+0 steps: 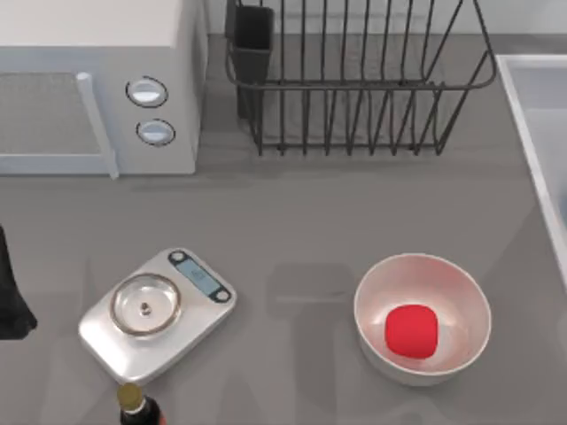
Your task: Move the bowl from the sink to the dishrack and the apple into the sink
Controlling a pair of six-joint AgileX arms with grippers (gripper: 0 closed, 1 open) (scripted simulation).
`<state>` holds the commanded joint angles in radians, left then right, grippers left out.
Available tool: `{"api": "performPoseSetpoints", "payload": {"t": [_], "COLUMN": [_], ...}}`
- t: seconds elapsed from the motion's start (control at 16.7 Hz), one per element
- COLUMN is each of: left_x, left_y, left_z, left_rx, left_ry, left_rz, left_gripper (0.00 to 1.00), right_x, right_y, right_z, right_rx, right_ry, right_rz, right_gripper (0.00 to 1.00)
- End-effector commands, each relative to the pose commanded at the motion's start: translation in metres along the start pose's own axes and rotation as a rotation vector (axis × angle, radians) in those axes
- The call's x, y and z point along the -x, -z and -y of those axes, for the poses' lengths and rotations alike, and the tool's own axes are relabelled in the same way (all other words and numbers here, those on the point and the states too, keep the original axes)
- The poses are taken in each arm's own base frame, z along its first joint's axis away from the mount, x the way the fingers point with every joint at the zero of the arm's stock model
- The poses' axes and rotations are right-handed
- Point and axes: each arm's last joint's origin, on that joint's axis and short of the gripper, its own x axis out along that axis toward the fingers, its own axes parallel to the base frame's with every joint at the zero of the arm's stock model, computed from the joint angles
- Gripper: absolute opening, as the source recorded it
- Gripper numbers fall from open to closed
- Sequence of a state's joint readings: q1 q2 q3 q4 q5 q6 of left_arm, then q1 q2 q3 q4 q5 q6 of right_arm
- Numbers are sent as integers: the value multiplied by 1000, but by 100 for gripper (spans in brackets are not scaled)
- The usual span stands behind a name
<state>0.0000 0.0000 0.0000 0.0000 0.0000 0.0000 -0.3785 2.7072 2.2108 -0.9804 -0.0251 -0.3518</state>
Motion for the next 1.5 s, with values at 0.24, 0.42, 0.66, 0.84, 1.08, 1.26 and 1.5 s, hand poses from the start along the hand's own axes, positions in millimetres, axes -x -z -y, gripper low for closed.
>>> {"api": "performPoseSetpoints", "payload": {"t": [0.24, 0.42, 0.66, 0.84, 1.08, 1.26, 1.5], "left_x": [0, 0, 0, 0, 0, 0, 0], "left_y": [0, 0, 0, 0, 0, 0, 0], "left_z": [0, 0, 0, 0, 0, 0, 0], "left_rx": [0, 0, 0, 0, 0, 0, 0], "left_ry": [0, 0, 0, 0, 0, 0, 0], "left_rz": [0, 0, 0, 0, 0, 0, 0], "left_gripper": [100, 100, 100, 100, 100, 100, 100], "right_x": [0, 0, 0, 0, 3, 23, 88], "right_y": [0, 0, 0, 0, -1, 6, 33], "right_z": [0, 0, 0, 0, -1, 6, 27], "right_rx": [0, 0, 0, 0, 2, 3, 3], "right_ry": [0, 0, 0, 0, 1, 0, 1], "right_rz": [0, 0, 0, 0, 4, 2, 0], "right_gripper": [32, 10, 0, 0, 0, 0, 0]}}
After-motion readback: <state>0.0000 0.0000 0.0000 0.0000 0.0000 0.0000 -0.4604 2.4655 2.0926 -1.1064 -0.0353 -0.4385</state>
